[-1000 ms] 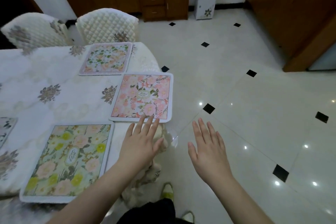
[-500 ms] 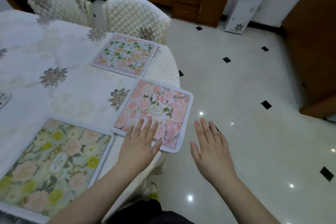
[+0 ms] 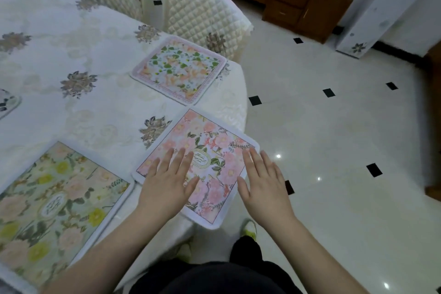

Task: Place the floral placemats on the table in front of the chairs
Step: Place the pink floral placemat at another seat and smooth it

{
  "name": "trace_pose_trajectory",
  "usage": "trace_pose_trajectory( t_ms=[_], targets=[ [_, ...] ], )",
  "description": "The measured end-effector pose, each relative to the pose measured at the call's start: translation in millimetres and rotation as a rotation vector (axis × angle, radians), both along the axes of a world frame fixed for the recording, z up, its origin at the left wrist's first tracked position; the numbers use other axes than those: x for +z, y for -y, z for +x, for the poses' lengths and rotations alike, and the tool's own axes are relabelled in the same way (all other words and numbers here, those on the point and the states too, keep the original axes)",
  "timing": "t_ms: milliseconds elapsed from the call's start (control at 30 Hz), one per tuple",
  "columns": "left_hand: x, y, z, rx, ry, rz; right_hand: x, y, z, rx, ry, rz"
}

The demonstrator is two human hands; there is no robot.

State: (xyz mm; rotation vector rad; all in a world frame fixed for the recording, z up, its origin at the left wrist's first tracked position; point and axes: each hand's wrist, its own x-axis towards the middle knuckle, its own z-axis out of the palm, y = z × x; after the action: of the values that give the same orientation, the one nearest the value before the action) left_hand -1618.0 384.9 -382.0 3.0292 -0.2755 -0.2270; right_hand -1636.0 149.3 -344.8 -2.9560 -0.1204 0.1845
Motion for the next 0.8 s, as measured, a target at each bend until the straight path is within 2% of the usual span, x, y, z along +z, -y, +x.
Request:
trace_pose_trajectory(
  t_ms=[267,400,567,800],
  targets=[
    [2.6,60.9,10.4,0.283,-0.086,0.046,-16.8,70.3,70.8,0.285,-0.003,0.036],
    [0.6,88.0,9.5,0.386,-0.119,0.035,-21.9,90.8,109.2,0.396,-0.091,0.068],
    [-2.5,96.6,0.2,0.480,-0.145,0.066,-30.4,73.9,140.9,0.539,-0.094,0.061],
    [-33.6,83.5,-18.8,0.613,-0.173,-0.029,-61.0,27.3,166.3,0.701,-0.198,-0.078]
  ],
)
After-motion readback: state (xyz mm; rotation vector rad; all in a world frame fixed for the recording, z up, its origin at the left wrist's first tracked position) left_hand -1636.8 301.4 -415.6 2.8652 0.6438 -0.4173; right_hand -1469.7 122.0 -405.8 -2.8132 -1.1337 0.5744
